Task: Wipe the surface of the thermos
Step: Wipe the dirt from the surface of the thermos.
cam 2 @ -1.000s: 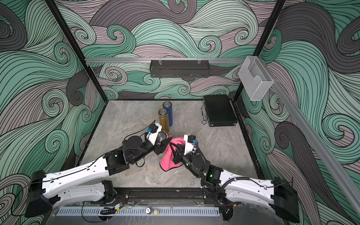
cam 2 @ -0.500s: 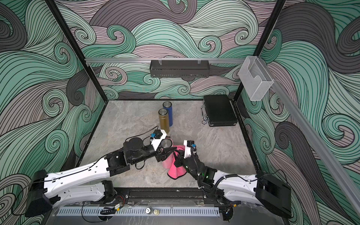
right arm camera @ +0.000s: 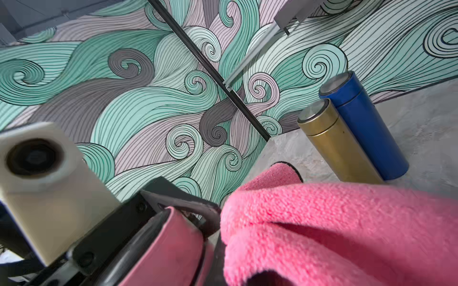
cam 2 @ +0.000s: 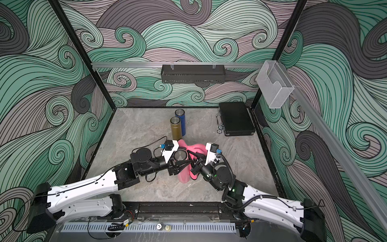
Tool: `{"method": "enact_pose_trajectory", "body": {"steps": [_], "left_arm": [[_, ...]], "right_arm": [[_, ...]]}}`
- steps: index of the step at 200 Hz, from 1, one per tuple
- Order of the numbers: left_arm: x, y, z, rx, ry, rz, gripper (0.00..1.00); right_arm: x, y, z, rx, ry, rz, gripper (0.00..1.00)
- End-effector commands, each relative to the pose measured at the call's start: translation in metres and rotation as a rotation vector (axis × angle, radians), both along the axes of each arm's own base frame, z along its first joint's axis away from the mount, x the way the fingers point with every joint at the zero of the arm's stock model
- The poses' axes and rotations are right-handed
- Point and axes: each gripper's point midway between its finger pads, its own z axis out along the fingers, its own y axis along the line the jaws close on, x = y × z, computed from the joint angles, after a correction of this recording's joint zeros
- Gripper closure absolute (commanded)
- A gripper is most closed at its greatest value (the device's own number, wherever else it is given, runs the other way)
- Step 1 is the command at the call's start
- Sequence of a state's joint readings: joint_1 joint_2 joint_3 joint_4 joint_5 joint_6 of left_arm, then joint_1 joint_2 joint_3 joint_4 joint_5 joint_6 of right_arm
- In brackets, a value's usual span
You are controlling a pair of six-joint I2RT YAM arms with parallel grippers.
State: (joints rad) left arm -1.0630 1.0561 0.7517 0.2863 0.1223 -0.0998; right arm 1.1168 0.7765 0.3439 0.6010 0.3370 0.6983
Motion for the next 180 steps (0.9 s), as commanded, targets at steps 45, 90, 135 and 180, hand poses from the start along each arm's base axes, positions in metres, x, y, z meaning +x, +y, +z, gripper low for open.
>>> {"method": "enact_pose_trajectory", "body": {"steps": [45,90,135,180], "left_arm": [[-0.006,0.004,0.042,-0.095,-0.154,-0.033,1.00],[-0.002,0.008,0.040,-0.118,-0.175,-0.032,1.00],[-0.004,0.003,0.033,-0.108,-0.167,-0.066,1.00],[-0.012,0.003,0.038,-0.116,-0.180,-0.109,1.00]], "right_arm": [[0.000,0.008,-0.078,-0.076,0.150,0.016,1.00],[-0.013,0.005,0.018,0.009,-0.020,0.078,1.00],[-0.011,0.013,0.002,0.008,0.016,0.094,1.00],[0.002,0.006,-0.083,-0.067,0.169,0.009,1.00]]}}
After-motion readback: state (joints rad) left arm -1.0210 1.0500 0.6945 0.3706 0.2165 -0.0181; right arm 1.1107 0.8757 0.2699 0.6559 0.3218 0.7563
